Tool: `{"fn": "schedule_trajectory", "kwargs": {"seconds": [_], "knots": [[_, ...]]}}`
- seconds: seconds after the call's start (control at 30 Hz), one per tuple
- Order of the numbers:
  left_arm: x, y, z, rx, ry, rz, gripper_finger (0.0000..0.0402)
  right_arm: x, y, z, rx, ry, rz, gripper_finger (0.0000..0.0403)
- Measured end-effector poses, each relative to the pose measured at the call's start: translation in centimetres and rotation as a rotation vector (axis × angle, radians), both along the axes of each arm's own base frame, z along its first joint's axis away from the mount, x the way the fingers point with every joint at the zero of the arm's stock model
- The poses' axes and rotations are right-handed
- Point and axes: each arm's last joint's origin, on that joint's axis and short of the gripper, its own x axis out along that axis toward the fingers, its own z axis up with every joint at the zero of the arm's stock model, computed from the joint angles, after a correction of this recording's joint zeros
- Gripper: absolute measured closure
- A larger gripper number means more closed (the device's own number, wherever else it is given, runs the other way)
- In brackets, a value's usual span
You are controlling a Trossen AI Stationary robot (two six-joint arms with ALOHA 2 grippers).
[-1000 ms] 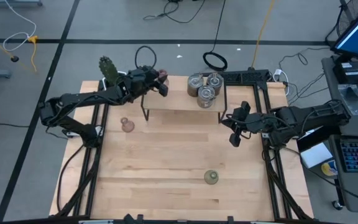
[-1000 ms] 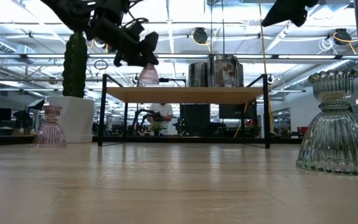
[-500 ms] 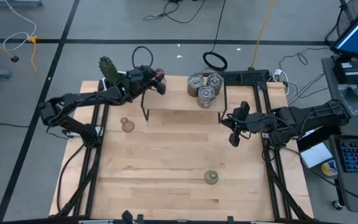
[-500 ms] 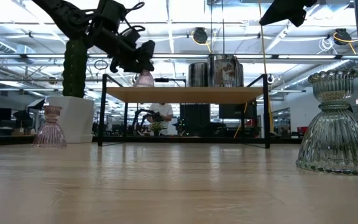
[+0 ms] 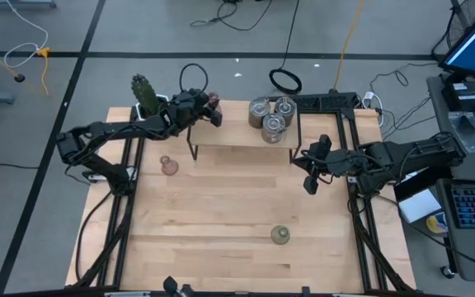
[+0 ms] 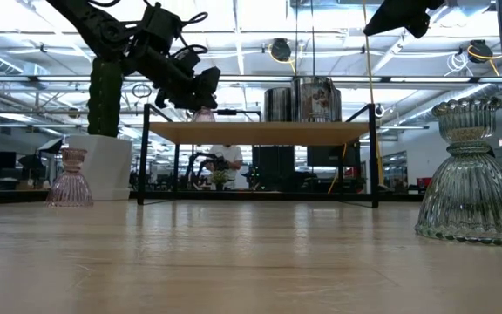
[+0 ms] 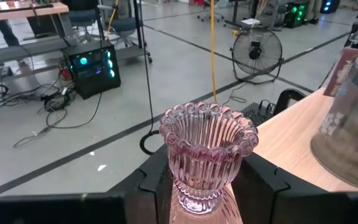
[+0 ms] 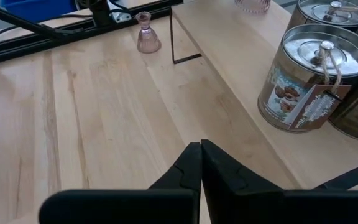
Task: Pick & Place candle stick holders
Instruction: Put the right purple glass candle holder on the shelf
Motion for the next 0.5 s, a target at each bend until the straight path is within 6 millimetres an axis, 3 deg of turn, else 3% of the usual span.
{"fn": "schedule_trajectory", "kwargs": {"seconds": [0.33, 0.5], "knots": [[-0.17, -0.04, -0.34, -0.035, 0.025, 0.017, 0.0270, 0.00, 0.00, 0.00, -0.003, 0.001, 0.000, 0.0403], [-0.22, -0.07, -0.60, -0.065, 0.028, 0.023, 0.0233, 0.01, 0.00, 0.02, -0.003, -0.001, 0.000, 0.0403]]}}
